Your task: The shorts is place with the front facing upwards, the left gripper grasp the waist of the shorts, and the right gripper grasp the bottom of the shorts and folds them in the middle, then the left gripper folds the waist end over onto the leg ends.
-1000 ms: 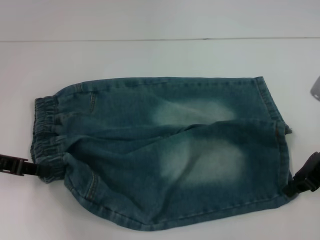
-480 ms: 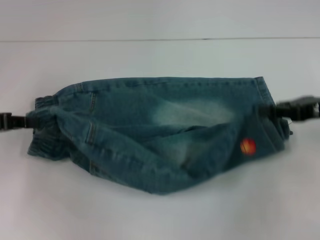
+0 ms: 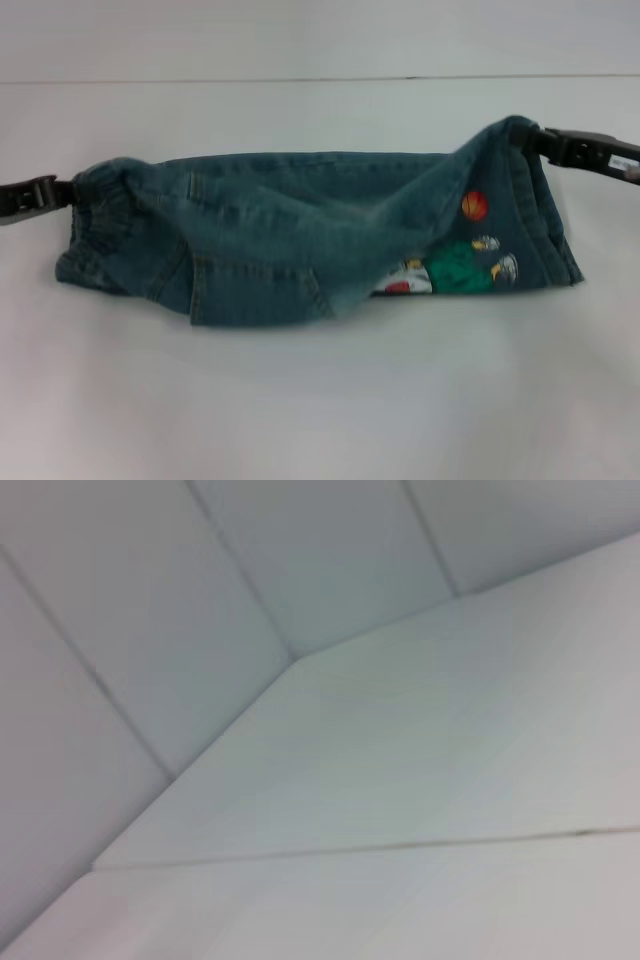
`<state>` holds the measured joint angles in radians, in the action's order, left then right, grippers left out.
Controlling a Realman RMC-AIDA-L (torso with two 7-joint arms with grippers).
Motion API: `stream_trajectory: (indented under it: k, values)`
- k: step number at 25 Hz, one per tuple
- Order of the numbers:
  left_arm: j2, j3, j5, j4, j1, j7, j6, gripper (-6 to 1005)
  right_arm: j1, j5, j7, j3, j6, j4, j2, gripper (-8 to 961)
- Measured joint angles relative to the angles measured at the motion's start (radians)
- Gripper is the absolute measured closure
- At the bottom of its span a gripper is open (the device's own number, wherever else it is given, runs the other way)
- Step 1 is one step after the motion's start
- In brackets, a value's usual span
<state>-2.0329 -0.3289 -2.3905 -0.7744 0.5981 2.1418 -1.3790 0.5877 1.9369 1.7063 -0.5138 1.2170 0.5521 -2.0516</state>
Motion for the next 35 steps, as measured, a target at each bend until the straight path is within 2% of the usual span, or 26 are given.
stream_trajectory:
  k: [3,6,9,11,18,24,27,31,35]
  values:
    - [-0.03,-0.002,0.013,-0.003,0.01,0.0,0.077,966,0.021,-0.019,-0.028,-0.003,-0.093,-0.018,-0.016,917]
    - [-0.05,-0.01,0.015,-0.006,0.014,0.0,0.131,966,0.041,-0.02,-0.048,-0.008,-0.164,-0.023,-0.029,917]
    - [-0.055,-0.013,0.015,-0.004,0.013,0.001,0.168,966,0.053,-0.017,-0.048,-0.031,-0.218,-0.031,-0.029,917]
    - [-0.054,-0.012,0.015,-0.002,0.004,0.001,0.182,966,0.056,-0.016,-0.038,-0.054,-0.23,-0.032,-0.02,917]
    - [-0.033,-0.005,0.015,-0.004,-0.028,0.013,0.186,967,0.054,0.025,0.09,-0.185,-0.209,-0.023,0.048,916]
    - [-0.014,-0.028,0.008,0.001,-0.037,0.014,0.168,962,0.048,0.059,0.161,-0.211,-0.177,-0.022,0.102,902]
    - [0.001,-0.062,0.007,0.001,-0.036,0.016,0.15,956,0.055,0.077,0.182,-0.213,-0.164,-0.004,0.119,895]
    - [0.027,-0.112,0.006,-0.017,-0.034,0.033,0.11,947,0.056,0.082,0.192,-0.209,-0.124,0.033,0.123,885]
    - [0.051,-0.116,0.005,-0.026,-0.034,0.039,0.042,938,0.049,0.082,0.211,-0.203,-0.066,0.072,0.131,876]
